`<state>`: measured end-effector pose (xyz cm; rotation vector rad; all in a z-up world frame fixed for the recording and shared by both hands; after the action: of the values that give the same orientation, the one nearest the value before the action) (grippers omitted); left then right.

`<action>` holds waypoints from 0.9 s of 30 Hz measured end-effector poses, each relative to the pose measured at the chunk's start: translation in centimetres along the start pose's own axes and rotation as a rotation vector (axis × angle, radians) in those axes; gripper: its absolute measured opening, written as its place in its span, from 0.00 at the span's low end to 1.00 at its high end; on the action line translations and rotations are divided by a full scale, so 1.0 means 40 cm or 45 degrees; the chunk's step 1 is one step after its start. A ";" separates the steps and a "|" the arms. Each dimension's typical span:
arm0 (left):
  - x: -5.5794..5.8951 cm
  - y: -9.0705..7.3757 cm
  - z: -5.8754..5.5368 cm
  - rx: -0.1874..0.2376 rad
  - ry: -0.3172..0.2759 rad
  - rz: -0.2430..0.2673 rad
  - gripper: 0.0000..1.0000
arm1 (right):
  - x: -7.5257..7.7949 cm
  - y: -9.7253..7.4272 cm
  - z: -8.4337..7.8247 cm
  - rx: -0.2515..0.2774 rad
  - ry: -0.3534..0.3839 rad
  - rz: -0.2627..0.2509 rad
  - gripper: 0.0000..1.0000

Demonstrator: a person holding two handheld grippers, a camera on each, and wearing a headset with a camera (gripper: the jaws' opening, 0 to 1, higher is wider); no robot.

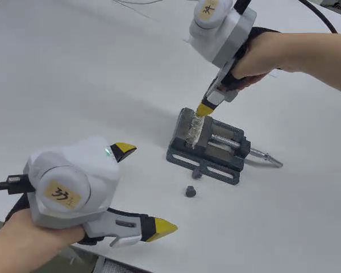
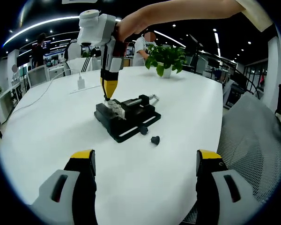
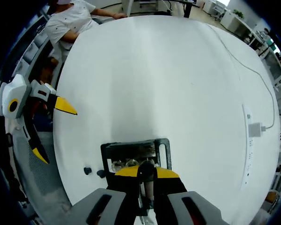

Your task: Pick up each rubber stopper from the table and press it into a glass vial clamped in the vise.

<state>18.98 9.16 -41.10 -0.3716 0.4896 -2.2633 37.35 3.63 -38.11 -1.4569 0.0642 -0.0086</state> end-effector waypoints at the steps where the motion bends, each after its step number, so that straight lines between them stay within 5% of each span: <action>1: -0.001 -0.001 -0.001 -0.002 -0.002 0.002 0.87 | -0.002 0.000 -0.001 -0.001 -0.006 0.004 0.06; 23: -0.006 -0.009 -0.013 -0.009 -0.016 0.010 0.87 | -0.009 -0.004 -0.001 0.029 -0.159 0.017 0.07; 27: -0.008 -0.010 -0.013 -0.010 -0.017 0.012 0.86 | -0.005 -0.005 -0.008 0.008 -0.215 0.016 0.21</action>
<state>18.70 9.76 -41.41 -0.3877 0.4928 -2.2491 37.12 3.29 -37.92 -1.4457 -0.0644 0.1245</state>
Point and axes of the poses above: the centre of the closed fingertips' face, and the gripper's own axes: y roughly forward along the fingers, x roughly to its right, z roughly out of its top, the point moved 5 cm from there along -y, roughly backward along the fingers
